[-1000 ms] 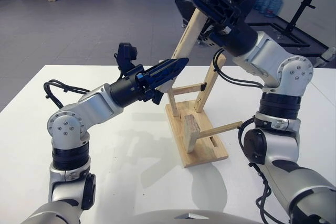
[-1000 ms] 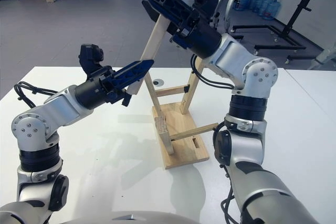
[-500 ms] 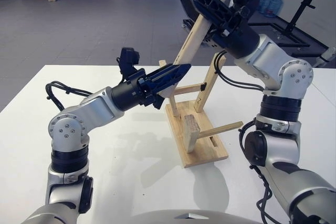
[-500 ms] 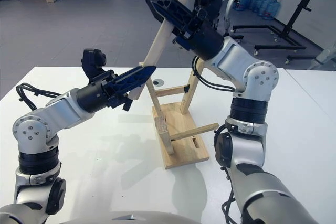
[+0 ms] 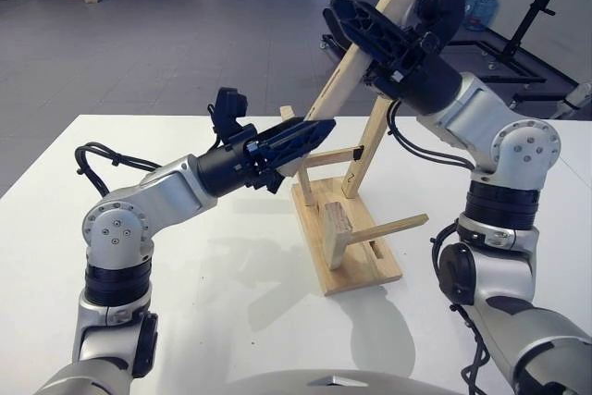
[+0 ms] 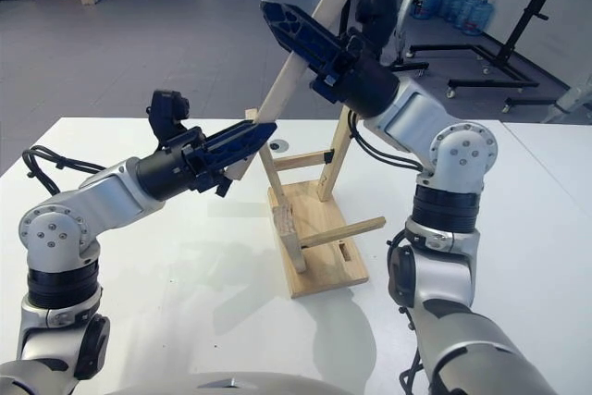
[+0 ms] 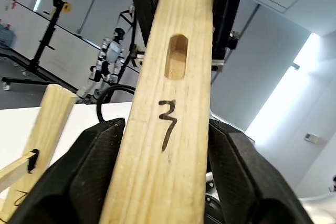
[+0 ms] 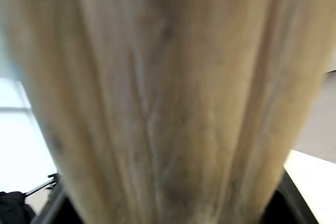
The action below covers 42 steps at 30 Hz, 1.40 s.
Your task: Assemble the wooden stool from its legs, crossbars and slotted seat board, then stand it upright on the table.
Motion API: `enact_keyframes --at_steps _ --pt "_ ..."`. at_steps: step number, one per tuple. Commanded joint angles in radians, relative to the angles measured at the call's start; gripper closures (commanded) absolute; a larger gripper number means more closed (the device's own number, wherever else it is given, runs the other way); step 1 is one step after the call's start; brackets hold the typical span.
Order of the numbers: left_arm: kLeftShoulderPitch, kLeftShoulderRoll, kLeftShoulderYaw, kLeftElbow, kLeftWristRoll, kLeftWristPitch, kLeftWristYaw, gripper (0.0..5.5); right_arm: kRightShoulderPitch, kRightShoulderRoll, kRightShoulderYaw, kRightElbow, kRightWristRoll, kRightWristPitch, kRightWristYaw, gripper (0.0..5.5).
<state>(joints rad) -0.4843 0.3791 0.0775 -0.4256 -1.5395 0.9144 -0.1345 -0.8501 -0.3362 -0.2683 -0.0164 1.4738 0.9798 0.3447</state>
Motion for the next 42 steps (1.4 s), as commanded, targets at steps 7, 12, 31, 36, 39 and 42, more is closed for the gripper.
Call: enact_keyframes --at_steps 7,12,31,36,39,42 --pt "-0.025 0.071 0.092 0.012 0.022 -0.059 0.088 1.10 0.034 -0.039 -0.020 0.016 -0.160 -0.045 0.026 3.48" --pt "0.096 0.189 0.235 -0.039 0.064 -0.077 0.132 1.04 0.041 -0.117 -0.079 -0.007 -0.160 -0.034 0.049 3.48" --pt "0.399 0.395 -0.338 -0.107 0.865 -0.201 -0.531 1.04 0.042 -0.303 -0.165 -0.029 -0.141 -0.014 0.039 3.48" --pt "0.335 0.313 -0.416 -0.149 0.923 -0.175 -0.518 1.04 -0.012 -0.311 -0.126 0.019 -0.137 0.017 0.041 3.48" --pt "0.281 0.266 -0.488 -0.133 0.992 -0.191 -0.530 1.04 -0.040 -0.310 -0.113 0.058 -0.151 0.024 0.056 3.48" --pt "0.218 0.215 -0.584 -0.109 1.074 -0.206 -0.549 1.04 -0.066 -0.293 -0.088 0.081 -0.171 0.024 0.075 3.48"
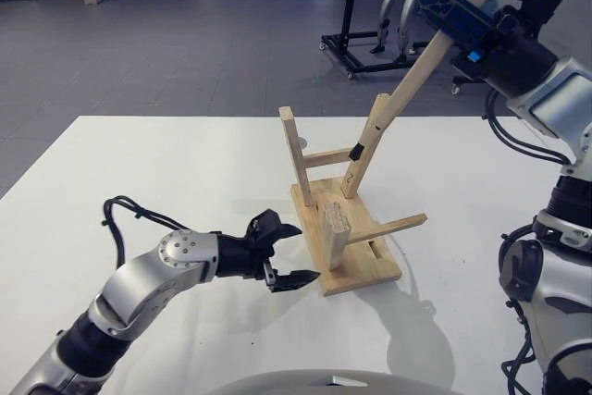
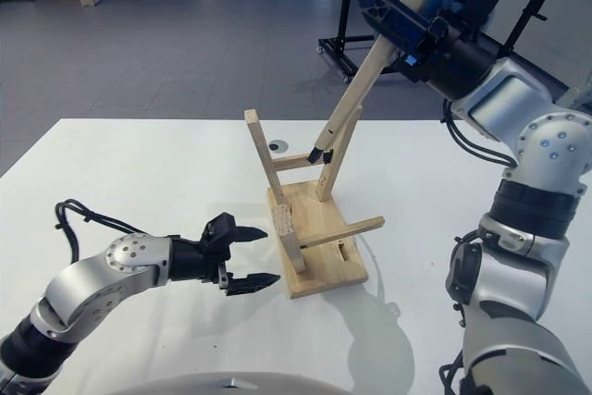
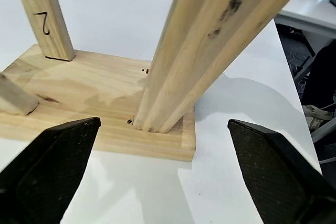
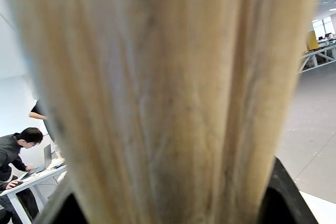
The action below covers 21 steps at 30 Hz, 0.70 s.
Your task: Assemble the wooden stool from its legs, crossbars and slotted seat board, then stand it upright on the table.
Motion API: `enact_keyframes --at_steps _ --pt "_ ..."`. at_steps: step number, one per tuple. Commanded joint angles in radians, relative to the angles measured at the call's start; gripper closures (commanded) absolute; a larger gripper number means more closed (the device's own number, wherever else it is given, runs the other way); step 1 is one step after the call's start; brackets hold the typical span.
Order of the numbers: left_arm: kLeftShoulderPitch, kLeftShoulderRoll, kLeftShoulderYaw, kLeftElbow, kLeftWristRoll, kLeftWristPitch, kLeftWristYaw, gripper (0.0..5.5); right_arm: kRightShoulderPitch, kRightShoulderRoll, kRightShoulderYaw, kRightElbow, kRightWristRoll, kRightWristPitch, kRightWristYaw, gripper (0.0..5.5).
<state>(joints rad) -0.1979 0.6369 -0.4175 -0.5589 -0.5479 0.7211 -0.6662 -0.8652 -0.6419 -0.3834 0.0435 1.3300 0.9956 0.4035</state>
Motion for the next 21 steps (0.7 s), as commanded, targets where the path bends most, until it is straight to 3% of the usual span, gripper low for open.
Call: enact_keyframes --at_steps 1,14,17,21 --pt "-0.078 -0.053 -0.114 0.025 0.108 -0.014 -0.018 1.04 -0.057 0.020 0.034 0.023 -0.030 0.008 0.019 3.48" --pt "-0.172 -0.151 -0.437 0.185 0.552 -0.056 0.044 1.04 -0.082 0.054 0.046 0.036 -0.049 0.020 0.032 3.48" --pt "-0.170 -0.217 -0.452 0.225 0.592 -0.055 0.061 1.04 -0.094 0.060 0.050 0.046 -0.054 0.023 0.035 3.48" --pt "-0.134 -0.209 -0.414 0.213 0.610 -0.046 0.058 1.04 -0.079 0.062 0.037 0.029 -0.051 0.027 0.028 3.48"
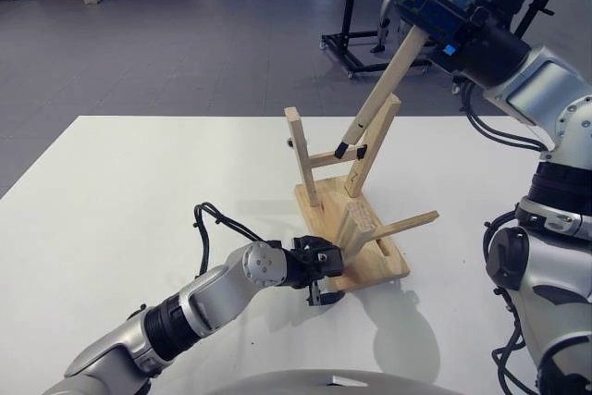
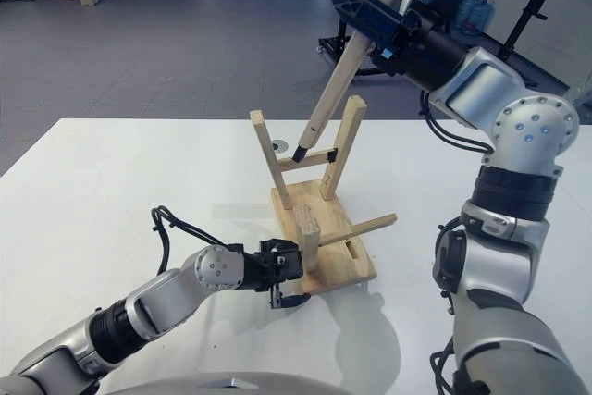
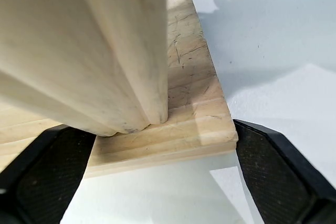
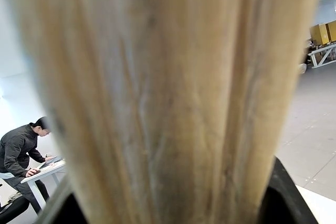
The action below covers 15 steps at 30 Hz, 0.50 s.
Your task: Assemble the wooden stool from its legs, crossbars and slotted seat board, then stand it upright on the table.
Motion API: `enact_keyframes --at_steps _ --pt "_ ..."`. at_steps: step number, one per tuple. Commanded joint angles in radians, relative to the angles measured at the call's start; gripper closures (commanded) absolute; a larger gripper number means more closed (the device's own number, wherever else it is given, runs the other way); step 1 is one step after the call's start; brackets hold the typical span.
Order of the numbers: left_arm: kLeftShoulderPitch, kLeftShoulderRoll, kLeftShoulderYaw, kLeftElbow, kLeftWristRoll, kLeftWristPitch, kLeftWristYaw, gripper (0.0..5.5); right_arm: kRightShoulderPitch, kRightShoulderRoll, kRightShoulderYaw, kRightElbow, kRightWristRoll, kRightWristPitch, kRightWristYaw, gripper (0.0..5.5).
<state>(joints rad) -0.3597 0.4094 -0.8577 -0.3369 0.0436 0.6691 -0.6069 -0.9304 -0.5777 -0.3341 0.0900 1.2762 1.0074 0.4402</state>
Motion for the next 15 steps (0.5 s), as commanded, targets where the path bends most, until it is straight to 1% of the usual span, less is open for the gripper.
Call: enact_keyframes --at_steps 1,8,11,13,15 --pt "0.042 0.032 0.045 -0.025 0.016 0.010 -0.004 1.04 -0.007 -0.001 -0.018 -0.025 0.005 0.016 -0.013 3.48" --pt "0.166 0.160 0.247 -0.159 -0.045 0.027 -0.045 1.04 0.020 0.010 -0.046 -0.067 0.023 0.023 -0.035 3.48" --pt "0.211 0.175 0.353 -0.152 -0.074 0.036 -0.029 1.04 0.027 0.011 -0.052 -0.076 0.032 0.025 -0.040 3.48" --pt "0.231 0.180 0.392 -0.118 -0.062 0.015 -0.008 1.04 0.027 0.014 -0.053 -0.076 0.035 0.025 -0.042 3.48" --pt "0.255 0.193 0.416 -0.130 -0.078 0.008 -0.021 1.04 0.027 0.016 -0.052 -0.077 0.034 0.024 -0.042 3.48"
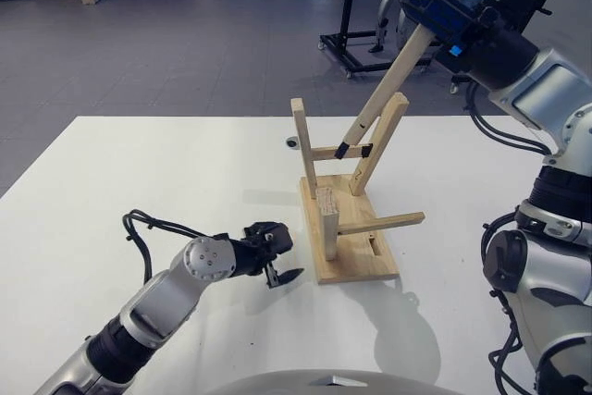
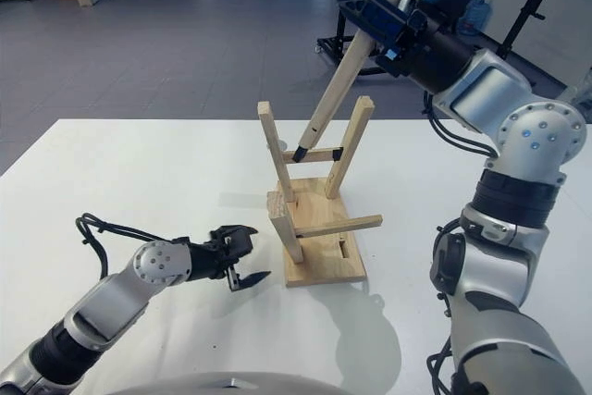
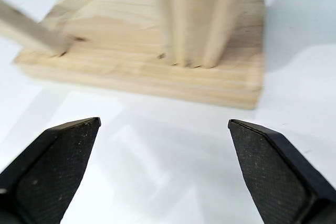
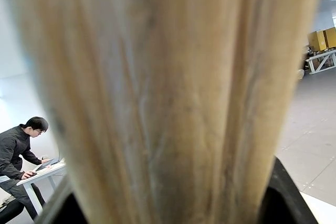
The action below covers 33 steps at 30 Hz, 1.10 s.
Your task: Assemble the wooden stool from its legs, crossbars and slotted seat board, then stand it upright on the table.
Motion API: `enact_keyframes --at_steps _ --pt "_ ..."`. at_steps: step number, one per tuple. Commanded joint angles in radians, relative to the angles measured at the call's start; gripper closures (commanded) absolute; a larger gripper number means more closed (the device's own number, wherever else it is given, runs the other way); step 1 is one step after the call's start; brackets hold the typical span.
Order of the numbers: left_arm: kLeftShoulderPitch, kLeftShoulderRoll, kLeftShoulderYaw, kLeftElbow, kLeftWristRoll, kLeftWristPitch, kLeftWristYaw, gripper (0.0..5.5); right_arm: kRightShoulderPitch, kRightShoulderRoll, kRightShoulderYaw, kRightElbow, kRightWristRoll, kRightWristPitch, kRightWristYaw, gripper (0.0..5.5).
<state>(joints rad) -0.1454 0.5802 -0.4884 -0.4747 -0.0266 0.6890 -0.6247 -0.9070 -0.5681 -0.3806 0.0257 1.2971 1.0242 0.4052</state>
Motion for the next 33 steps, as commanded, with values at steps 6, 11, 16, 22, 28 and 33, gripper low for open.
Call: enact_keyframes --at_steps 6,11,16,22,28,33 --pt "0.041 0.004 0.097 -0.120 -0.206 0.031 -0.148 1.04 0.005 0.011 -0.008 -0.015 0.008 0.001 -0.013 3.48" --pt "-0.017 -0.044 0.035 -0.122 -0.203 0.051 -0.122 1.04 0.010 0.017 -0.013 -0.024 0.010 -0.001 -0.015 3.48" --pt "-0.082 -0.117 -0.104 -0.010 -0.060 0.032 -0.029 1.04 0.008 0.026 -0.013 -0.029 0.010 -0.003 -0.020 3.48" --pt "-0.112 -0.198 -0.197 0.032 -0.007 0.066 0.001 1.04 -0.007 0.034 -0.006 -0.013 0.003 0.002 -0.016 3.48" --pt "-0.133 -0.178 -0.286 0.133 0.133 0.024 0.046 1.04 -0.003 0.035 -0.005 -0.013 0.005 0.005 -0.018 3.48" --pt "-0.107 -0.131 -0.214 0.122 0.150 0.006 0.047 1.04 -0.001 0.032 -0.010 -0.012 0.005 0.001 -0.019 3.48"
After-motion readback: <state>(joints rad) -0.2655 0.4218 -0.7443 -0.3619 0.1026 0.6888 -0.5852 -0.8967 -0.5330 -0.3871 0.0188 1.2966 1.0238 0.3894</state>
